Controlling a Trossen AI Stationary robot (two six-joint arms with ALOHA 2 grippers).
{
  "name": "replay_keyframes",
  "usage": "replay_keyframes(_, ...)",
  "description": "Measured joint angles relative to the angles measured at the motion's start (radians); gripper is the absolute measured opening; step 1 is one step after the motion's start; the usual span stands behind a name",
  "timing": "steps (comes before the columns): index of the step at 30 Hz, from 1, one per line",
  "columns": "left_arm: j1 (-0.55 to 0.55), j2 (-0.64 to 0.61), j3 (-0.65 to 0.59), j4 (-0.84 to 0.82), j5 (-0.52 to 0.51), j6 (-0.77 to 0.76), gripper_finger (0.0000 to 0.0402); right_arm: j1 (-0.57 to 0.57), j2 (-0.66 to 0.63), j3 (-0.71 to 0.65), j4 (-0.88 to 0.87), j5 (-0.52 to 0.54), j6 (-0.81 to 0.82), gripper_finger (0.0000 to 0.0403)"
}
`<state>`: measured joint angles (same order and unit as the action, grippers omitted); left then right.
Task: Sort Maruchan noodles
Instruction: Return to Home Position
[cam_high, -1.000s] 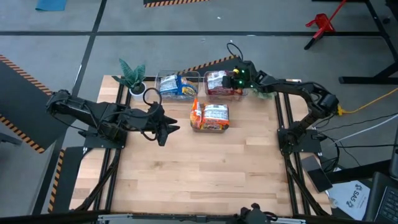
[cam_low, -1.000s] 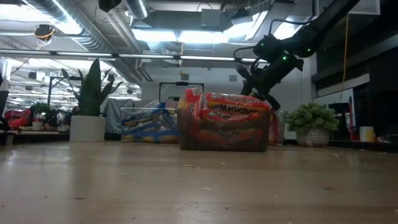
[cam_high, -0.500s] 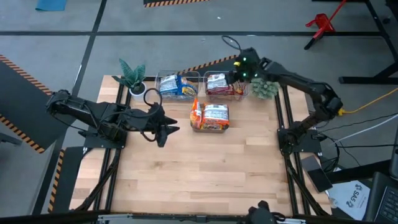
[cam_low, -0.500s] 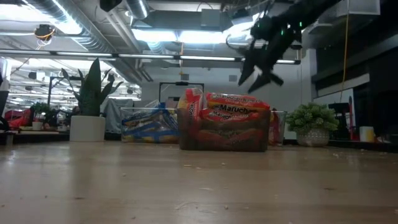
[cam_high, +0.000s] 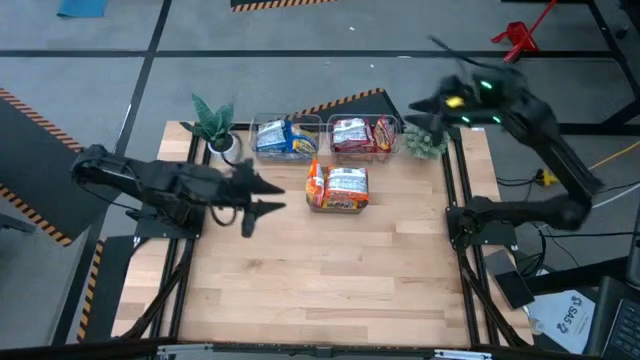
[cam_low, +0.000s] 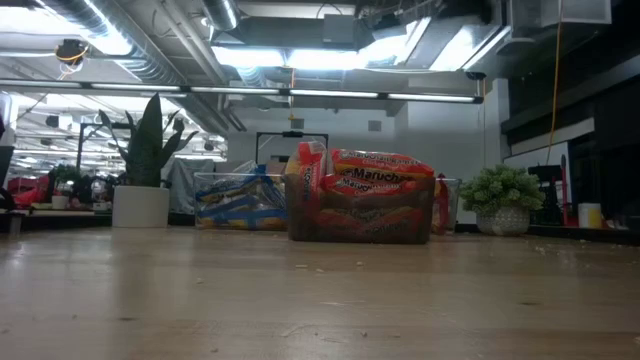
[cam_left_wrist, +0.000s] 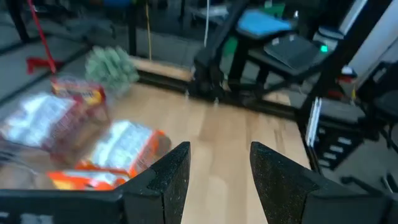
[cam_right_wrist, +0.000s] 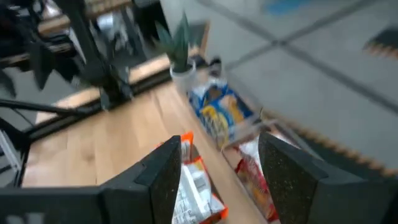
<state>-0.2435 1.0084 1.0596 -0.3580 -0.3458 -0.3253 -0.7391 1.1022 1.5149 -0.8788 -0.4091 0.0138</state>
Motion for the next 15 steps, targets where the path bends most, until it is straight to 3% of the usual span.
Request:
replay_keyframes(5,0.087,-0.115,-0.053,0.030,0.018,0.051,0.0163,0.000,-0.297,-0.329,0.261,-0.029,0.009,0.0198)
replay_keyframes(9,0.176,-0.218,-0.204,0.173,0.172,0.032,0.0163,0.030,-0.487,-0.663,0.536,-0.109,0.122,0.0198)
replay_keyframes(15,0.277,-0.313,-0.490,0.406,0.380,-0.113,0.0163,0.129,-0.615,-1.052,0.799,-0.063,0.342,0.0198)
